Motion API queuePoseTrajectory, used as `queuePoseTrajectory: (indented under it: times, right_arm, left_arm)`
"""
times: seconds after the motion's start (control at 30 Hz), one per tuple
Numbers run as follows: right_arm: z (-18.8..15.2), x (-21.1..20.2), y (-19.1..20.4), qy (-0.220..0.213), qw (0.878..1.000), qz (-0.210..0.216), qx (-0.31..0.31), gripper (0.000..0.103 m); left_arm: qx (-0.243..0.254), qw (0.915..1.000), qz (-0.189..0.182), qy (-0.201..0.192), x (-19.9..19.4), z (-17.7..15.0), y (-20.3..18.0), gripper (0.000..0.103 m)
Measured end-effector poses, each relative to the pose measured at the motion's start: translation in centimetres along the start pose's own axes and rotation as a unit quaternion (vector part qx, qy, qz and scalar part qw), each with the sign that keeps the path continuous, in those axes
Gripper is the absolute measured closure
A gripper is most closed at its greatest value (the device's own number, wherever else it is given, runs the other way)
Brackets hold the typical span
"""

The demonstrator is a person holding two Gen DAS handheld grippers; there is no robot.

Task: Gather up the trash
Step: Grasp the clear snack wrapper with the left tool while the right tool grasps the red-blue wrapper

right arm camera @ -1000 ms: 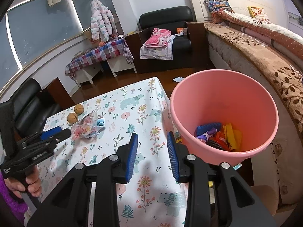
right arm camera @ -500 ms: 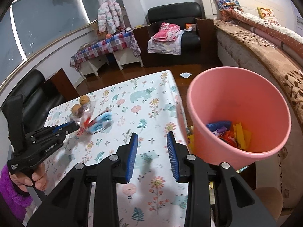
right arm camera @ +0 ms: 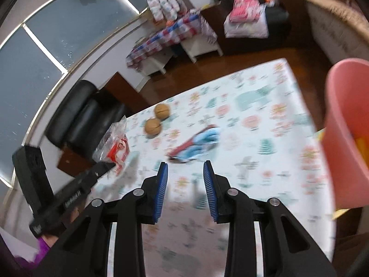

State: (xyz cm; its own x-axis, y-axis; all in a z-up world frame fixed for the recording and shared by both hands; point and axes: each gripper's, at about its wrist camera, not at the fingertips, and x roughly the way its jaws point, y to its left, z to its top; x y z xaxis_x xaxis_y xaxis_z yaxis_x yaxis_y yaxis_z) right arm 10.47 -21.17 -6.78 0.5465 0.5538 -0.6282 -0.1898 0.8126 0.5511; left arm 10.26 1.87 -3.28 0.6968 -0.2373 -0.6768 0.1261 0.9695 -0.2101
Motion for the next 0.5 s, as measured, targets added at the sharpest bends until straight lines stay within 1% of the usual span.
queuePoseTrajectory:
  times: [0.03, 0.07, 0.1, 0.2, 0.27, 0.33, 0.4, 0.5]
  right_arm:
    - [0.2, 0.9, 0.4, 0.009, 1.000, 0.006, 0.007, 0.067]
    - [0.4, 1.5, 0.6, 0.014, 1.000, 0.006, 0.013, 0.055]
    - [0.7, 2.5, 0.8, 0.020, 1.000, -0.002, 0.023, 0.053]
    - [1.4, 4.4, 1.2, 0.033, 0.998, -0.025, 0.038, 0.053]
    - [1.9, 5.9, 1.2, 0.040, 0.997, -0.052, 0.049, 0.053]
    - [2.1, 6.8, 1.2, 0.045, 0.995, -0.067, 0.054, 0.053]
    - [2.4, 7.9, 1.6, 0.049, 0.994, -0.083, 0.046, 0.053]
    - [2.8, 9.1, 2.3, 0.048, 0.993, -0.111, 0.014, 0.053]
  left_arm:
    - [-0.007, 1.0000, -0.001, -0.003, -0.3, -0.1, 0.4, 0.094]
    - [-0.013, 0.9999, -0.002, -0.007, -0.6, -0.1, 0.7, 0.094]
    - [-0.017, 0.9998, -0.004, -0.009, -0.9, -0.1, 1.1, 0.094]
    - [-0.026, 0.9995, -0.008, -0.015, -1.4, -0.3, 1.6, 0.094]
    - [-0.029, 0.9994, -0.010, -0.016, -1.6, -0.4, 1.9, 0.094]
    - [-0.035, 0.9992, -0.014, -0.015, -1.6, -0.6, 2.2, 0.094]
    - [-0.040, 0.9989, -0.019, -0.013, -1.5, -1.0, 2.4, 0.093]
    - [-0.041, 0.9988, -0.022, -0.011, -1.5, -1.4, 2.4, 0.093]
